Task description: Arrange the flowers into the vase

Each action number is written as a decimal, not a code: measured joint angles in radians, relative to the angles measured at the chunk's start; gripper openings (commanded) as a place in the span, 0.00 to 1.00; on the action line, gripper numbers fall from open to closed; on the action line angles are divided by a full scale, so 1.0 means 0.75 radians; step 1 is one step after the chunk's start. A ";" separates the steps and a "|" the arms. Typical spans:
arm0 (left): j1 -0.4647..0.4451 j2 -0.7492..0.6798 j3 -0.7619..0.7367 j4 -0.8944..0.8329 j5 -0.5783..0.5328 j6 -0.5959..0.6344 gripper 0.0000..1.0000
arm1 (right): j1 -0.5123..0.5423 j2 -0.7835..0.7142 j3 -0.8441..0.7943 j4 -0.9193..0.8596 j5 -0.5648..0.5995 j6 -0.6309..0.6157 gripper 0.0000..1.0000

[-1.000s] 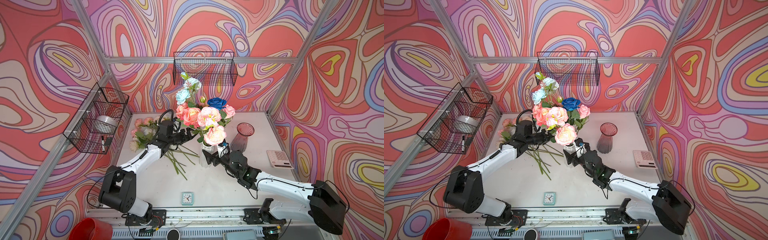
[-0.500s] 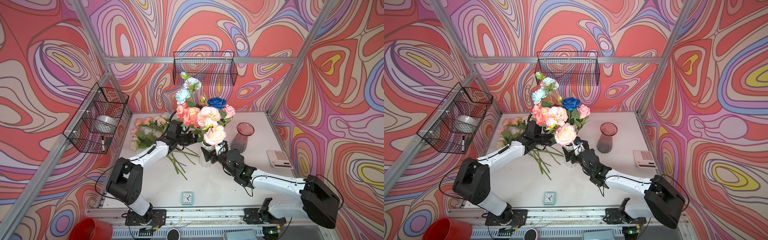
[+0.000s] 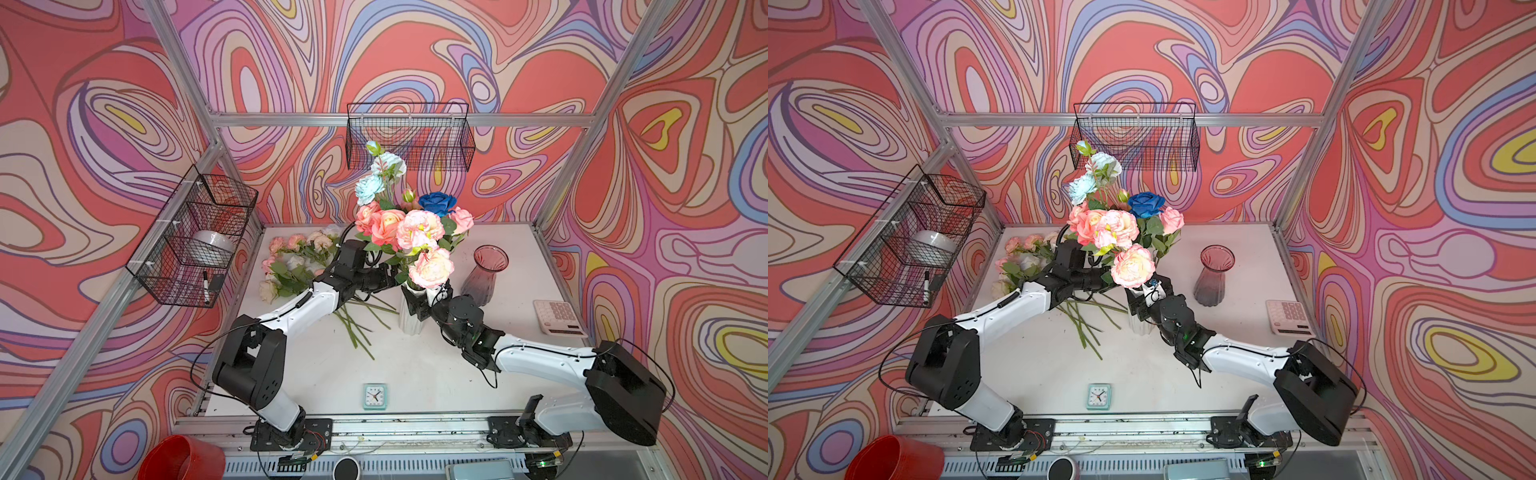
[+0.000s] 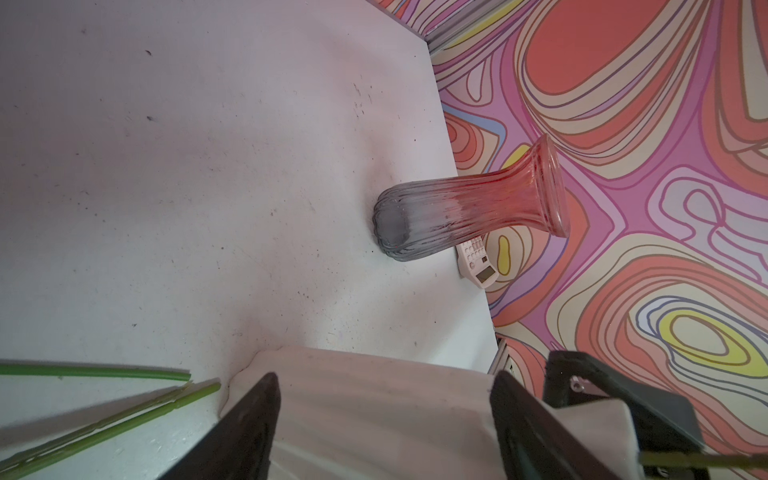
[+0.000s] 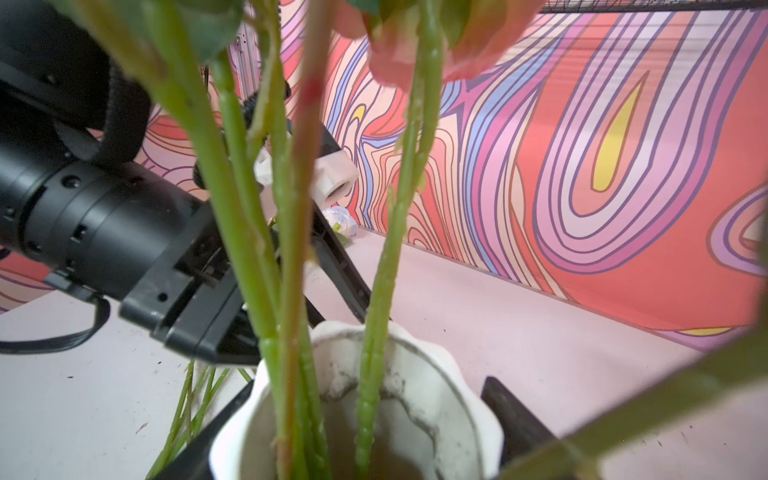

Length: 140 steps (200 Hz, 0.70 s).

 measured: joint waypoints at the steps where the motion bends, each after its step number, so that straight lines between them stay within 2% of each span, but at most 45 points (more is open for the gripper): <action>1: -0.001 0.000 0.000 0.001 0.001 0.000 0.81 | 0.000 0.001 0.000 0.002 -0.001 -0.002 0.79; 14: -0.002 0.000 0.000 0.007 0.004 -0.002 0.81 | 0.000 0.003 0.000 0.010 0.000 -0.009 0.76; 33: -0.003 0.000 0.000 0.018 0.007 -0.010 0.82 | 0.000 0.008 0.000 0.017 -0.001 -0.015 0.67; 58: -0.003 0.000 0.000 0.030 0.010 -0.025 0.82 | 0.000 0.010 0.000 0.021 -0.001 -0.019 0.51; 68: -0.003 0.000 0.000 0.034 0.010 -0.030 0.82 | 0.000 0.011 0.000 0.023 -0.001 -0.020 0.42; 75: -0.002 0.000 0.000 0.037 0.009 -0.036 0.82 | 0.000 0.014 0.000 0.026 0.002 -0.028 0.32; 80: -0.002 0.000 0.000 0.039 0.009 -0.039 0.82 | -0.001 0.015 0.000 0.027 0.005 -0.034 0.22; 88: -0.002 0.000 0.000 0.044 0.010 -0.045 0.82 | -0.001 0.016 0.000 0.028 0.009 -0.043 0.00; 140: -0.001 0.000 0.000 0.060 0.006 -0.069 0.82 | -0.001 0.042 0.000 0.074 0.044 -0.068 0.00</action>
